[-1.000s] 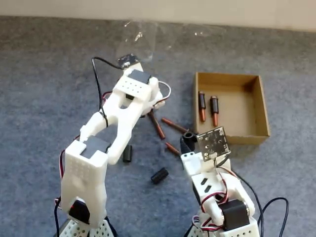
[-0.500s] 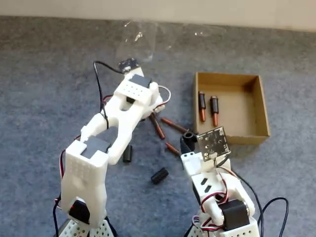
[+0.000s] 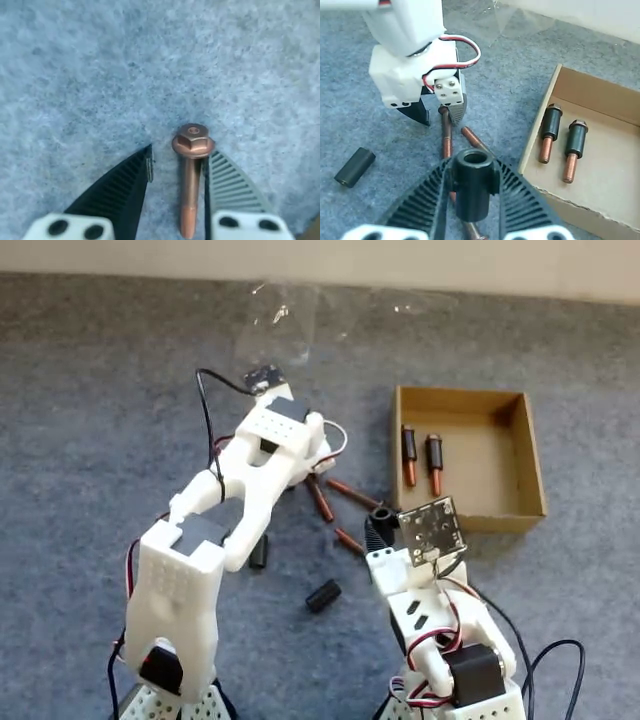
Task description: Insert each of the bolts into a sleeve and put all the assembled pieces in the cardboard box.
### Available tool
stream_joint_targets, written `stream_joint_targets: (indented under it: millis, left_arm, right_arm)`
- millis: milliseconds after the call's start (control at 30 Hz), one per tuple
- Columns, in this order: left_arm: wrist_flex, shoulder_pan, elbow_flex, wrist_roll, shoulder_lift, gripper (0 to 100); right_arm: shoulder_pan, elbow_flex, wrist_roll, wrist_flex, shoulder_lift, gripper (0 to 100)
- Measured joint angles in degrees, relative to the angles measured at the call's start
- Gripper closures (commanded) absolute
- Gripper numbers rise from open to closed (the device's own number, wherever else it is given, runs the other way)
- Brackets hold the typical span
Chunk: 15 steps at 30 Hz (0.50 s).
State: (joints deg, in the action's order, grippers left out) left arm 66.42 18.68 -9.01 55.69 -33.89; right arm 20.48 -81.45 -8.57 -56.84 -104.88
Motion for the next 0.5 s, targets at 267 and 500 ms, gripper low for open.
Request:
stream_joint_targets:
  millis: [267, 500]
  left_arm:
    - [-0.62, 0.62, -1.93, 0.0, -1.93, 97]
    - [-0.88, 0.62, -1.93, -5.36, -1.93, 99]
  right_arm:
    - [0.0, 0.0, 0.0, 0.0, 0.0, 99.5]
    - [0.0, 0.0, 0.0, 0.0, 0.0, 99.5]
